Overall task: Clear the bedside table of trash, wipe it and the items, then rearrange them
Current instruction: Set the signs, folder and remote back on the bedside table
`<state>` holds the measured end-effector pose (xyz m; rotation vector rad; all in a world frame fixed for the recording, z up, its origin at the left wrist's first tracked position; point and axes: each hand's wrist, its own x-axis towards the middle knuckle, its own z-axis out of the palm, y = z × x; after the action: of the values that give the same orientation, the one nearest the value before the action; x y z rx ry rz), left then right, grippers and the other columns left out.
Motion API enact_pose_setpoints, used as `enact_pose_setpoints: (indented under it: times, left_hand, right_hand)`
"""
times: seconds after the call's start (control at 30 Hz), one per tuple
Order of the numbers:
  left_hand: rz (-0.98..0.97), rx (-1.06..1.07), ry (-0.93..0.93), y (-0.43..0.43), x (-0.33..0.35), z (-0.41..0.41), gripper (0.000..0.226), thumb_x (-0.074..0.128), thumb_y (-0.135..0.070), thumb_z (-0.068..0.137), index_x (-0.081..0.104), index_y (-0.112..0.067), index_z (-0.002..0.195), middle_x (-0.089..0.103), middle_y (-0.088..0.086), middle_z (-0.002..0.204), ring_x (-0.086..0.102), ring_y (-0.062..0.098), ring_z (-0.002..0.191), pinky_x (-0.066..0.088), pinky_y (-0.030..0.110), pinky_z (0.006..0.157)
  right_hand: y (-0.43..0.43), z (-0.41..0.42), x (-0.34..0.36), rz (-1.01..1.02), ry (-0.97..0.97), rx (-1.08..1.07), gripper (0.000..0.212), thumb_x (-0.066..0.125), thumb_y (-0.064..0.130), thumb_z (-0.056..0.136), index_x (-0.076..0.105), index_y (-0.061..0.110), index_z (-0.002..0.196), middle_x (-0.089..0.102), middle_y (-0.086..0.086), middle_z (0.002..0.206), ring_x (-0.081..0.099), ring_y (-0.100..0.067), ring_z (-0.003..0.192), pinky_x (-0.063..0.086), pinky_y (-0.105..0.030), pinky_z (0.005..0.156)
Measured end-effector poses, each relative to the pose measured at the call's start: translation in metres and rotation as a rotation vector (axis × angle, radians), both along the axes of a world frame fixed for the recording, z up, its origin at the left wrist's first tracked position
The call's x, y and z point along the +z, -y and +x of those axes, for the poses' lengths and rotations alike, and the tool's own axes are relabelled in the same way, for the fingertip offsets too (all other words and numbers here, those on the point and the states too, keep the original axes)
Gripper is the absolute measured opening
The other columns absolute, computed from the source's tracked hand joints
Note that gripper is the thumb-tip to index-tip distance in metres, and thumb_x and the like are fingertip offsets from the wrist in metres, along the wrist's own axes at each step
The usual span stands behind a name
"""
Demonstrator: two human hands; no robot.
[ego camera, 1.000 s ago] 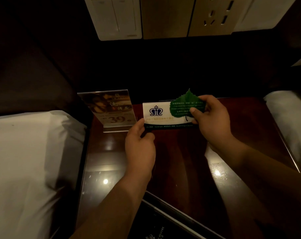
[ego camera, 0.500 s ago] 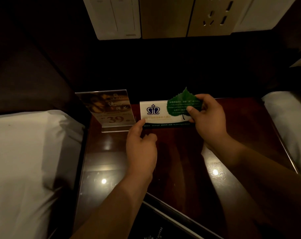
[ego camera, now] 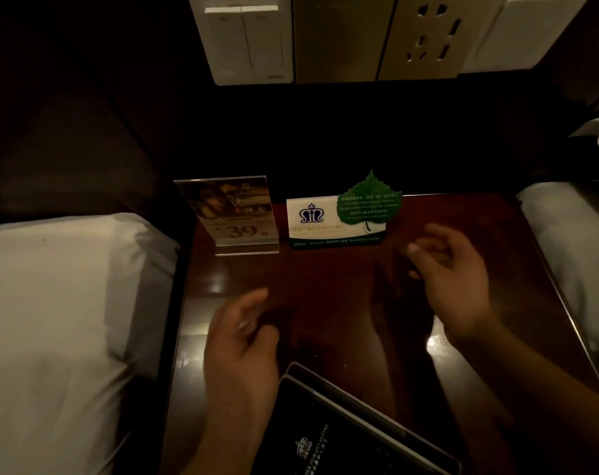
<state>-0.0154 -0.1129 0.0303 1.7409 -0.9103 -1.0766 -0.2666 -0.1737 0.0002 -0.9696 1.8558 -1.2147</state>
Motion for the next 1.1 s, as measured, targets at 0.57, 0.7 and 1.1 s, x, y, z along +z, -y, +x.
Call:
enact_pose_setpoints:
  times: [0.57,0.7,1.1]
  left_hand:
    - [0.356,0.193,-0.183,-0.165,0.016,-0.045,0.085,0.084,0.005,0.060,0.057,-0.020,0.136,0.067,0.010,0.119,0.065,0.028,0.113,0.047,0.049,0.104]
    - [0.320,0.184,-0.218,-0.142,0.022,-0.036,0.077,0.072,-0.033,0.051,0.061,-0.039,0.128,0.063,0.005,0.128,0.064,0.022,0.116,0.047,0.052,0.105]
    - [0.265,-0.291,0.121,-0.136,0.011,0.037,0.063,0.079,-0.023,0.078,0.055,-0.053,0.127,0.059,-0.019,0.129,0.055,-0.007,0.116,0.046,0.016,0.095]
  right_hand:
    - [-0.200,0.044,0.019,0.279,-0.654,0.594,0.027,0.064,0.055,0.082,0.073,0.033,0.096,0.059,0.014,0.106,0.051,-0.011,0.098,0.045,-0.028,0.085]
    - [-0.217,0.068,0.018,0.335,-0.578,0.513,0.032,0.070,0.048,0.081,0.075,0.022,0.099,0.059,0.000,0.109,0.055,-0.022,0.102,0.049,-0.036,0.085]
    - [-0.230,0.134,0.017,0.397,-0.281,0.456,0.042,0.053,0.046,0.094,0.053,0.033,0.134,0.037,0.011,0.127,0.050,-0.007,0.113,0.045,-0.022,0.092]
